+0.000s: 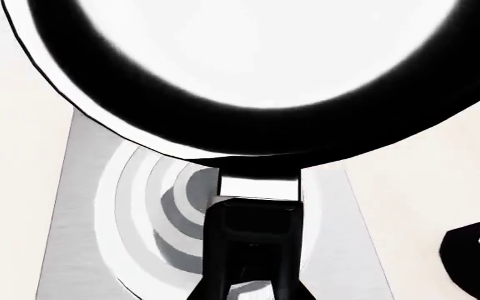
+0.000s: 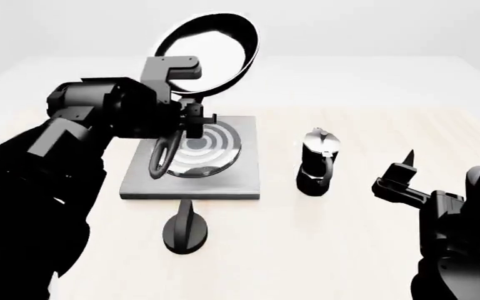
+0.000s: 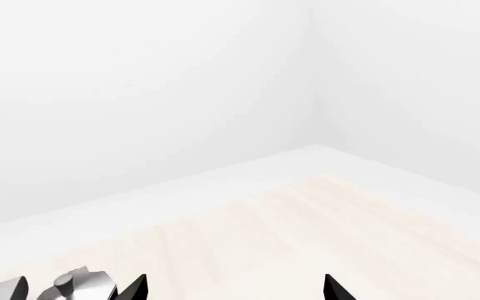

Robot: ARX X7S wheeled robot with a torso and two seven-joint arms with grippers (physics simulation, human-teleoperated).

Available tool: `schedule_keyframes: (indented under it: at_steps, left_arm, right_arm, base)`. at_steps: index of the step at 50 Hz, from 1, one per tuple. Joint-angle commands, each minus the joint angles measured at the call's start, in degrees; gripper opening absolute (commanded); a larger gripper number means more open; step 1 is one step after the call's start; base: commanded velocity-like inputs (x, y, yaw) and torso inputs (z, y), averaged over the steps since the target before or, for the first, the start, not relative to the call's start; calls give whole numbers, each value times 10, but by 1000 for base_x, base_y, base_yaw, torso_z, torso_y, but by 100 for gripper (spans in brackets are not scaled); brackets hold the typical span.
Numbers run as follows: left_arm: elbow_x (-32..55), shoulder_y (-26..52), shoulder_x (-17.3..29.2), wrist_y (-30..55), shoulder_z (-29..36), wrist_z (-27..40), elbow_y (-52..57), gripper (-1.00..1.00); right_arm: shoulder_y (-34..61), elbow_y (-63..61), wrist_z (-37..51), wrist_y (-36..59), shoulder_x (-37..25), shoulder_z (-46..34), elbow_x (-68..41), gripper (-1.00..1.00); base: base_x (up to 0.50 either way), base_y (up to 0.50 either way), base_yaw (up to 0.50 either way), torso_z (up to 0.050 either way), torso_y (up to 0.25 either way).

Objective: Turn on the stove and put the frying pan on it.

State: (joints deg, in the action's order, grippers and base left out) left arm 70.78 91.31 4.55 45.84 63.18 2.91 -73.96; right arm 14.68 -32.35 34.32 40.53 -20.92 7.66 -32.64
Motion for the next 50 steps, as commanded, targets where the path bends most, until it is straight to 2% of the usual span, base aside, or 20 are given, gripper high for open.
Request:
schedule_keyframes:
  at_steps: [1, 13, 25, 32, 38, 44, 45, 46, 50]
  left_arm:
    - [-137, -44, -26, -12, -171, -10, -10, -100]
    - [-228, -64, -33, 0, -253, -20, -10, -100]
    - [-345, -46, -35, 47, -321, -25, -9, -100]
    - [-385, -23, -27, 87, -324, -21, -2, -100]
    - [-352, -59, 20, 225, -312, -8, 195, -100]
    - [-358, -29, 42, 241, -281, -52, 198, -100]
    - [-350, -27, 45, 243, -297, -46, 194, -100]
    - [-357, -24, 46, 247, -275, -65, 199, -100]
    - [-359, -19, 48, 244, -269, -73, 195, -100]
  right_arm:
    - [-1, 0, -15, 1, 12, 18, 1, 100]
    - [-1, -1, -13, 0, 11, 16, 0, 100]
    - [-1, 0, -11, -1, 10, 12, -1, 100]
    - [-1, 1, -11, -1, 9, 12, -3, 100]
    - [-2, 0, -10, -1, 9, 12, -5, 100]
    - [-1, 2, -9, -2, 9, 5, -1, 100]
    - [-1, 2, -9, -2, 9, 5, -1, 100]
    - [0, 3, -10, -3, 9, 4, -1, 100]
    - [1, 4, -9, -3, 8, 4, -1, 100]
  base:
    - [0, 0, 0, 0, 0]
    - [0, 0, 0, 0, 1]
    - [0, 0, 0, 0, 2]
    - [0, 0, 0, 3, 1]
    - [2, 0, -1, 0, -108]
    - [0, 0, 0, 0, -250]
    - [0, 0, 0, 0, -117]
    - [0, 0, 0, 0, 0]
    - [0, 0, -1, 0, 0]
